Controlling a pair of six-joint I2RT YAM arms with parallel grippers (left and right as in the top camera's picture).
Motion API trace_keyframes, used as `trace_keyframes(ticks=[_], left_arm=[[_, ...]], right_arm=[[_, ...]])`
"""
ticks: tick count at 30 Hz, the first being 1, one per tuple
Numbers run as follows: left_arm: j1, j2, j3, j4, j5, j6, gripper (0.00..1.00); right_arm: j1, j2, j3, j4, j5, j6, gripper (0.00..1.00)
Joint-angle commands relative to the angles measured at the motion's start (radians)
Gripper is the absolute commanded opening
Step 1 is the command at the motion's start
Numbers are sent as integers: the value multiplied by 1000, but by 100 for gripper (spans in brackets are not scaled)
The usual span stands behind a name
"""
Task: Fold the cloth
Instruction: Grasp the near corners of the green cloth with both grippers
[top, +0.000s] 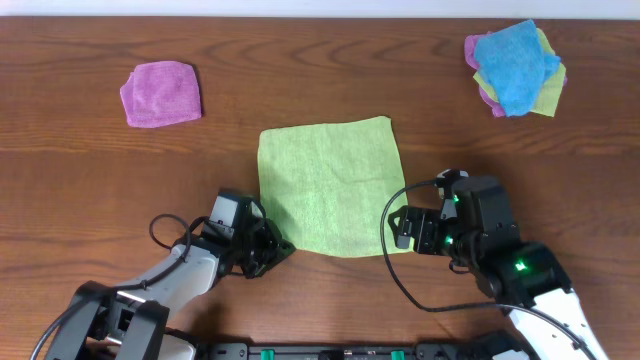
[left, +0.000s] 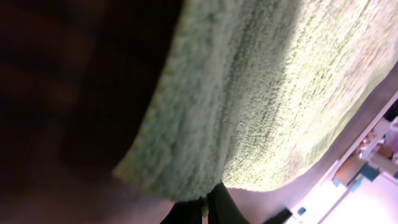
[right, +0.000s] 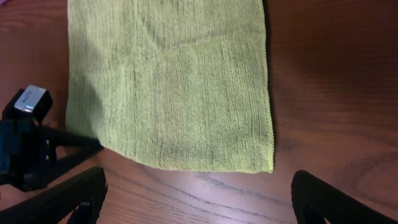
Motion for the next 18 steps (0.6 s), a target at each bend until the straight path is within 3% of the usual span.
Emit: trace_keyframes(ticks=[1, 18], left_arm=[[-3, 8, -10, -32, 42, 51, 6], [-3, -9, -9, -142, 159, 188, 6]], right_arm=[[2, -1, -2, -12, -5, 11, 97], [2, -1, -2, -63, -4, 10, 95]])
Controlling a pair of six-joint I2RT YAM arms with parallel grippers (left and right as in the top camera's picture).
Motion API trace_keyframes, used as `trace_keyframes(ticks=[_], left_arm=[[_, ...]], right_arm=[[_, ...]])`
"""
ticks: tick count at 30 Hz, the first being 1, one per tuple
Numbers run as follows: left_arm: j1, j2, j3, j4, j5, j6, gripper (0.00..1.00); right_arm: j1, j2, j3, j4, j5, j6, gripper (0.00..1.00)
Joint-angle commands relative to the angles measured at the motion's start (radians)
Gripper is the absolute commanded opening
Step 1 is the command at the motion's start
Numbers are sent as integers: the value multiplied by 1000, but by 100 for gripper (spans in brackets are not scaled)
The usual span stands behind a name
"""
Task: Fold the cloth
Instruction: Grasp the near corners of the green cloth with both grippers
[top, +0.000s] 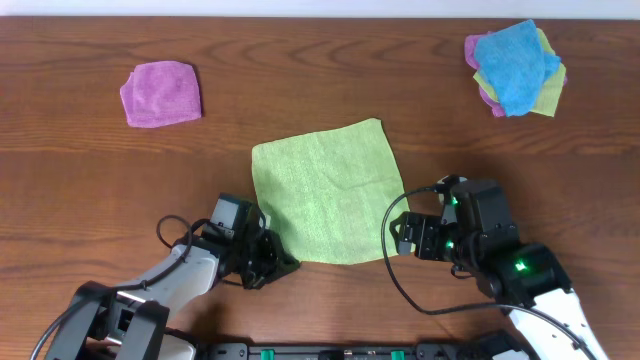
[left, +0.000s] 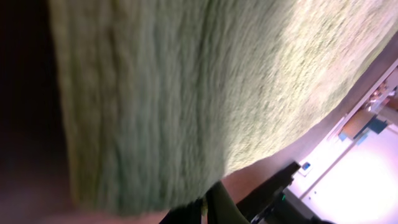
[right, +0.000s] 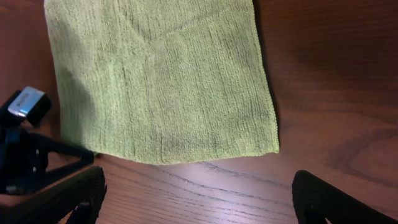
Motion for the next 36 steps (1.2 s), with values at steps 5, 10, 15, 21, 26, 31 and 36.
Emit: trace_keyframes(ticks=[5, 10, 15, 21, 26, 31, 36], left_arm=[[-3, -8, -8, -143, -2, 127, 6], [-3, -8, -7, -219, -4, 188, 6], [-2, -8, -6, -301, -31, 256, 6], [-1, -8, -2, -307, -54, 272, 6], [52, -8, 0, -307, -56, 282, 6], [135, -8, 2, -319, -53, 311, 6], [161, -8, 3, -325, -54, 332, 6]], right_arm=[[2, -1, -3, -3, -3, 11, 94], [2, -1, -2, -15, -3, 10, 95], [2, -1, -9, -129, 13, -2, 93], [2, -1, -94, -98, -30, 3, 89], [2, 2, -231, 32, -58, 41, 87], [2, 3, -299, 143, -47, 57, 85], [2, 34, -336, 244, -39, 86, 85]])
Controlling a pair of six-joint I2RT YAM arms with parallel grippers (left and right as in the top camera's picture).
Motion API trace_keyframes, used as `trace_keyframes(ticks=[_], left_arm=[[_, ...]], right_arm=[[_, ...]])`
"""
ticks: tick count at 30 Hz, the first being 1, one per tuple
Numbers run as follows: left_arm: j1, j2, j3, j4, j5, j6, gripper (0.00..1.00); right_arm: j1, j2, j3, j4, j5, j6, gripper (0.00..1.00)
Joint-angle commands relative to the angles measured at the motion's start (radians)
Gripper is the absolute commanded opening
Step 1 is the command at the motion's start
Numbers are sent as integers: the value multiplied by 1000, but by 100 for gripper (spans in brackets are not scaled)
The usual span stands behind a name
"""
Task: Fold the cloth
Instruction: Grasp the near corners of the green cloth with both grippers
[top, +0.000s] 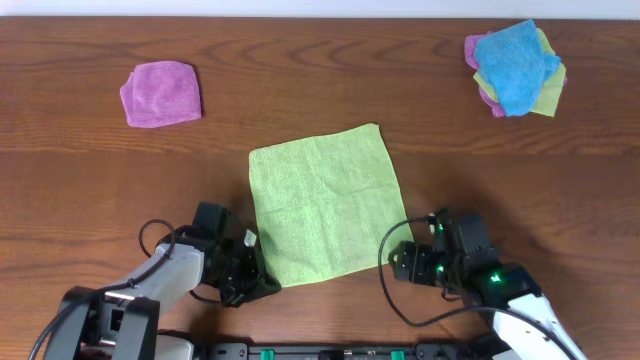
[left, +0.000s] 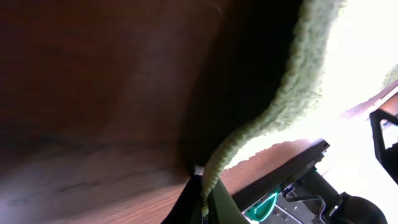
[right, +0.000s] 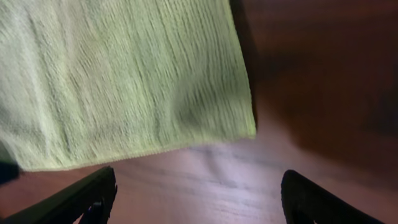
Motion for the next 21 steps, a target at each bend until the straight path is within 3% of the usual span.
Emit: trace_keyframes(ticks=[1, 14, 15, 17, 21], left_arm=[[12, 0, 4, -3, -69, 31, 6], [12, 0, 4, 21, -68, 30, 6], [12, 0, 4, 21, -68, 30, 8], [12, 0, 4, 21, -70, 30, 24], [12, 0, 4, 14, -99, 26, 28]], right_arm=[[2, 32, -31, 43, 7, 41, 84], [2, 232, -55, 248, 13, 83, 88], [2, 233, -55, 248, 13, 87, 88], [2, 233, -55, 251, 2, 87, 88], [2, 232, -55, 251, -21, 87, 87]])
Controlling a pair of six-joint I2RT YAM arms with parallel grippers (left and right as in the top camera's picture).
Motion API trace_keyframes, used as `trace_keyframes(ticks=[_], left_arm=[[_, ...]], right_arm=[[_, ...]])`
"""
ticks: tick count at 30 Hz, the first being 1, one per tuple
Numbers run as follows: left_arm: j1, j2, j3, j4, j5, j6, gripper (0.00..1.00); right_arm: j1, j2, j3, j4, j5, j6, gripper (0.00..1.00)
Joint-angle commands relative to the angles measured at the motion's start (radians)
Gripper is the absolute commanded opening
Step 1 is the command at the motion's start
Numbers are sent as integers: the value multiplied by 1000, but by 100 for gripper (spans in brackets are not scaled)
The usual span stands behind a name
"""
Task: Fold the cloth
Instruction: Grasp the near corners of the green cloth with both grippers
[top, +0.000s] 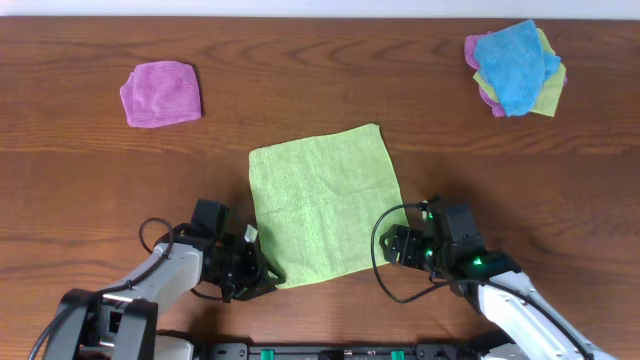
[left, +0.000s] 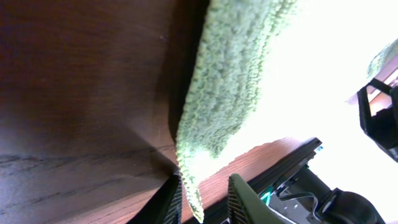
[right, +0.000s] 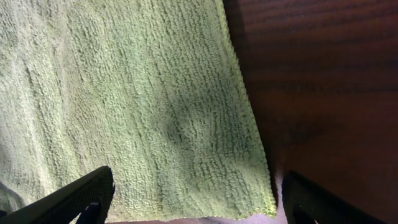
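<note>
The light green cloth (top: 322, 200) lies spread flat on the wooden table (top: 90, 190), slightly turned. My left gripper (top: 260, 281) is at its near left corner. In the left wrist view the left gripper (left: 205, 202) is open, and the cloth's corner (left: 189, 196) hangs loose between its fingers (left: 244, 198). My right gripper (top: 396, 246) is at the near right corner. It (right: 196, 190) is wide open low over the cloth (right: 137, 93), with that corner (right: 264, 202) between its fingers.
A folded purple cloth (top: 160, 93) lies at the far left. A pile of blue, yellow and pink cloths (top: 515, 68) sits at the far right. The table's front edge is close behind both grippers.
My left gripper was shut on the near left corner and is now open, the corner loose between its fingers. My right gripper has moved up over the near right corner. The cloth lies unchanged.
First my left gripper held the near left corner, with the cloth square and farther back. Then the cloth lay turned and closer to the front edge. Later it lay closer still, the right gripper short of it. Now the left is open and the right straddles its corner.
</note>
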Motion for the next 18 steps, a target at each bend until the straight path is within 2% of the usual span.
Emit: trace_keyframes(ticks=[1, 8, 18], left_arm=[[6, 8, -6, -7, -119, 13, 29], [6, 8, -6, -2, -201, -22, 46], [3, 8, -6, 89, -224, -114, 51]], right_arm=[[2, 30, -29, -16, -21, 26, 87], [2, 29, -29, 12, -58, 27, 87], [2, 29, -29, 26, -73, 37, 86]])
